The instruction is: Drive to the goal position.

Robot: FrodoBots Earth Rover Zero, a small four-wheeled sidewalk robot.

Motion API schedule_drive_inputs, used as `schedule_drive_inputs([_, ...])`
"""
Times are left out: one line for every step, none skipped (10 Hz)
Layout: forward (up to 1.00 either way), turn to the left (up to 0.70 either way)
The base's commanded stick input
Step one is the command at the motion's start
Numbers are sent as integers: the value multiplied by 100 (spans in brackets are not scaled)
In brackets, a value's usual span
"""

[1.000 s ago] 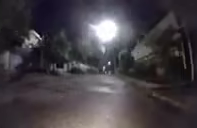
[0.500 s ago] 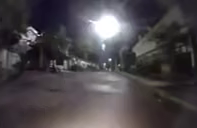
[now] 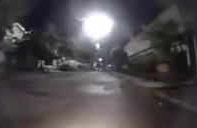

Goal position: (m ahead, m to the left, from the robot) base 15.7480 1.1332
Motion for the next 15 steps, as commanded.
schedule_drive_inputs([70,-28])
schedule_drive_inputs([70,-19])
schedule_drive_inputs([70,-10])
schedule_drive_inputs([70,-1])
schedule_drive_inputs([70,0])
schedule_drive_inputs([70,0])
schedule_drive_inputs([70,0])
schedule_drive_inputs([70,0])
schedule_drive_inputs([70,0])
schedule_drive_inputs([70,0])
schedule_drive_inputs([70,0])
schedule_drive_inputs([70,0])
schedule_drive_inputs([70,0])
schedule_drive_inputs([70,0])
schedule_drive_inputs([70,0])
